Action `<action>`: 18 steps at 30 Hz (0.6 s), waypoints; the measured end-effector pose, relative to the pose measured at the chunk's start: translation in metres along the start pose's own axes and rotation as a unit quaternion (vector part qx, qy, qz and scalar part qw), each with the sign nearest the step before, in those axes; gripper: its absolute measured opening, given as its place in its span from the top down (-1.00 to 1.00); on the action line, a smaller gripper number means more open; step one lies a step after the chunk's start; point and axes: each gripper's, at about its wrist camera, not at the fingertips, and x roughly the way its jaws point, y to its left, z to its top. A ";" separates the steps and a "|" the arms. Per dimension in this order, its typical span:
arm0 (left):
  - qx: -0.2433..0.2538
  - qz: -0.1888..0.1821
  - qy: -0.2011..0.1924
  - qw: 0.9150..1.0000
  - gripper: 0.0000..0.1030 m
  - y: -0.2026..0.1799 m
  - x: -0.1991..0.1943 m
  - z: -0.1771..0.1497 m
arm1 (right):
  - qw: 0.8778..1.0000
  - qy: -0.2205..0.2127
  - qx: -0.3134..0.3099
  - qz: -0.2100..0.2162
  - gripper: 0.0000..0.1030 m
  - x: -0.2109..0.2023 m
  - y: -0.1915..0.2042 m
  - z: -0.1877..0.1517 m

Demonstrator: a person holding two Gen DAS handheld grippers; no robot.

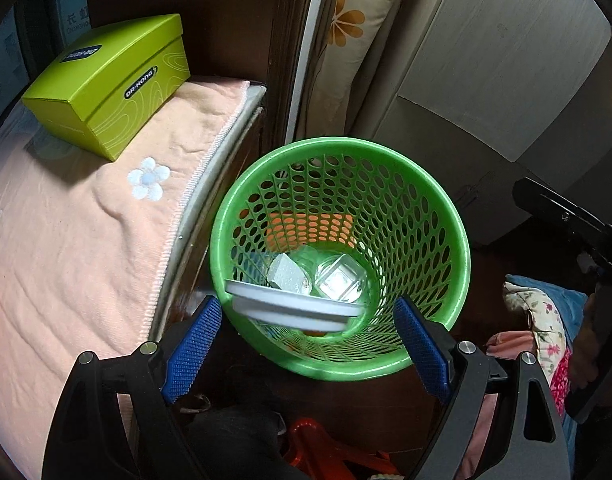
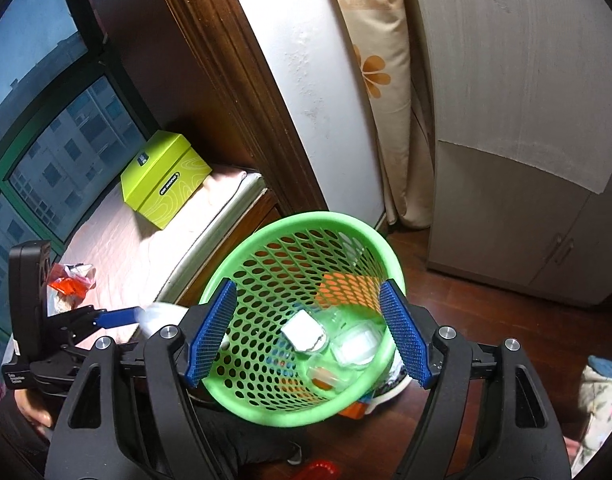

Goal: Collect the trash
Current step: 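Open the left gripper over the basket to drop the white lid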

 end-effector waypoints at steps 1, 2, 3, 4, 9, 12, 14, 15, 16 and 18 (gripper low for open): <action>-0.002 -0.002 0.001 1.000 -0.69 -0.001 0.001 0.000 | 1.000 0.000 0.000 -0.001 -0.43 0.000 -0.001 0.000; -0.004 -0.005 0.001 1.000 -0.70 -0.001 0.002 0.000 | 1.000 0.000 0.001 0.000 -0.43 0.000 -0.001 0.000; -0.006 -0.010 0.001 1.000 -0.71 -0.001 0.001 0.000 | 1.000 0.001 0.001 0.003 -0.43 -0.001 0.000 0.000; -0.008 -0.011 -0.001 1.000 -0.72 0.000 0.000 -0.001 | 1.000 -0.001 0.000 0.004 -0.43 -0.001 0.001 0.000; -0.017 -0.001 -0.012 1.000 -0.72 0.011 -0.016 -0.004 | 1.000 -0.002 -0.006 0.014 -0.43 -0.001 0.010 0.001; -0.027 0.016 -0.027 0.999 -0.72 0.025 -0.032 -0.010 | 1.000 -0.001 -0.012 0.021 -0.46 0.000 0.019 -0.001; -0.035 0.031 -0.035 0.998 -0.72 0.035 -0.043 -0.014 | 0.999 0.001 -0.018 0.027 -0.47 0.003 0.027 -0.001; -0.041 0.037 -0.040 0.998 -0.72 0.042 -0.049 -0.015 | 0.999 0.003 -0.021 0.030 -0.47 0.005 0.031 -0.001; -0.049 0.043 -0.045 0.997 -0.72 0.051 -0.055 -0.018 | 0.999 0.004 -0.024 0.033 -0.47 0.006 0.035 -0.001; -0.065 0.054 -0.052 0.995 -0.72 0.067 -0.067 -0.022 | 0.999 0.008 -0.033 0.040 -0.47 0.011 0.047 0.000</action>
